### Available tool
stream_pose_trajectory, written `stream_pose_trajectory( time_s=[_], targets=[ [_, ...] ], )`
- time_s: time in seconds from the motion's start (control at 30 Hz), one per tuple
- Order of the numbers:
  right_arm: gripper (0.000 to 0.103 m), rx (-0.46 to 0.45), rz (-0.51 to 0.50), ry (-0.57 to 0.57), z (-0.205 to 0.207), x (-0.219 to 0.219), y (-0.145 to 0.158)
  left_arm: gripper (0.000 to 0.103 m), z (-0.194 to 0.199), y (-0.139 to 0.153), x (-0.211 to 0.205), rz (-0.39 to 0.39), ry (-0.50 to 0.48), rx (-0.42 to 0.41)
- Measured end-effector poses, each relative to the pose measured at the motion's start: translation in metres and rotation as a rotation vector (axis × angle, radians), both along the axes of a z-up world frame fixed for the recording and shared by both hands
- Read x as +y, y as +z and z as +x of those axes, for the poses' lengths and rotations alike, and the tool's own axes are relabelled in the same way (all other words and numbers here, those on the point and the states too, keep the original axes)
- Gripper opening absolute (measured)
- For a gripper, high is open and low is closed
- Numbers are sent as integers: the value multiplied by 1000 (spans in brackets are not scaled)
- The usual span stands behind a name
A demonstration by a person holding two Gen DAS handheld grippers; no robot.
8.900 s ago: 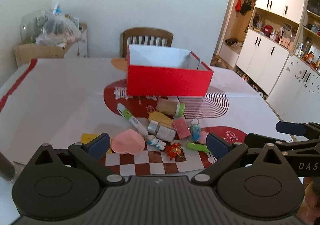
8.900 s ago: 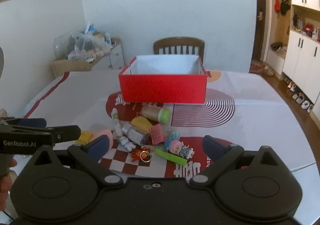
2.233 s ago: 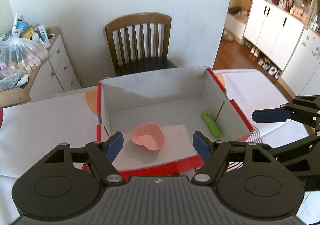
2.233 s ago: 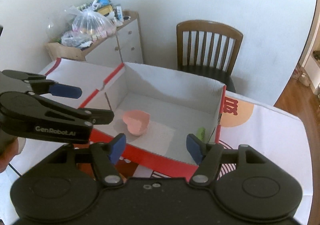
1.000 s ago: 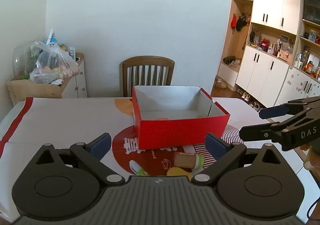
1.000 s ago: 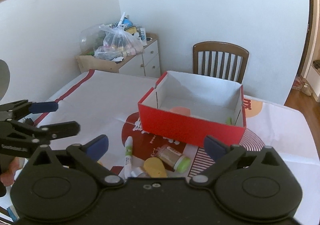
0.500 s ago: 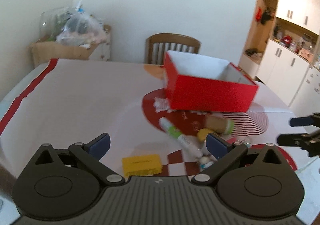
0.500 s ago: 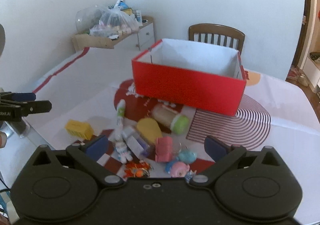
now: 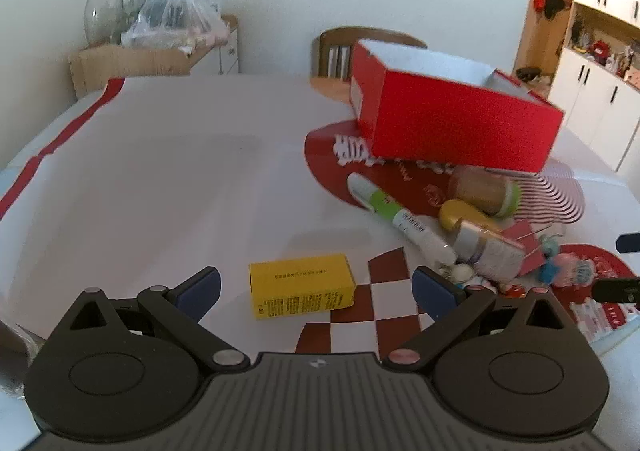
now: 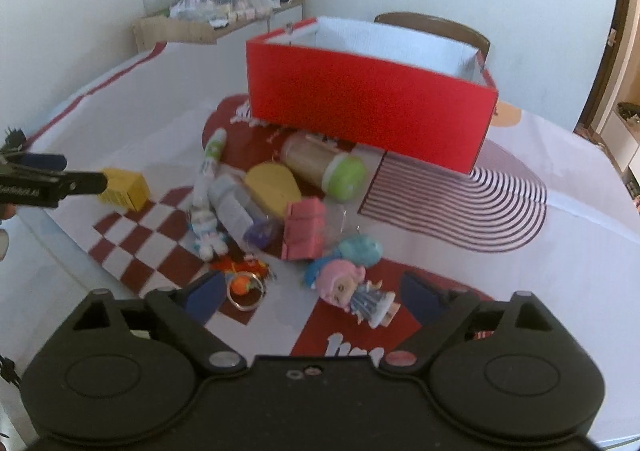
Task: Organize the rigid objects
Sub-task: 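Grasp the yellow box with the left tool while the right tool grasps the doll figurine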
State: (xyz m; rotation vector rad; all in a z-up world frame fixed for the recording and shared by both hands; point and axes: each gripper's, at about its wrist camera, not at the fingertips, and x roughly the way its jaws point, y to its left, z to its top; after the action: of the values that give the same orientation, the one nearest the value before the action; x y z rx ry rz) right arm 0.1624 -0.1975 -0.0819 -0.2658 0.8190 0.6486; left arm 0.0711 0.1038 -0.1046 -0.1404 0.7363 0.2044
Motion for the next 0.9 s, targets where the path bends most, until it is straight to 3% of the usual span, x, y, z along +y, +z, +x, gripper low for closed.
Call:
stream_pose_trajectory(
  time_s=[0.2, 0.37, 0.67, 0.77, 0.9],
  targets=[
    [85, 9, -43, -14, 14, 2, -20, 102, 18, -21, 2, 19, 31, 53],
    [81, -3, -92, 37, 24, 8, -34, 102, 30, -35, 5, 11, 48, 88],
    [59, 61, -107, 90, 41, 7, -47, 101, 41, -44, 8, -2, 53, 105],
    [49, 77, -102, 93, 42, 6, -46, 94, 43, -45, 8, -8, 45, 108],
    [45, 90, -102, 94, 42, 6, -45, 83, 43, -45, 9, -8, 48, 108]
  ],
)
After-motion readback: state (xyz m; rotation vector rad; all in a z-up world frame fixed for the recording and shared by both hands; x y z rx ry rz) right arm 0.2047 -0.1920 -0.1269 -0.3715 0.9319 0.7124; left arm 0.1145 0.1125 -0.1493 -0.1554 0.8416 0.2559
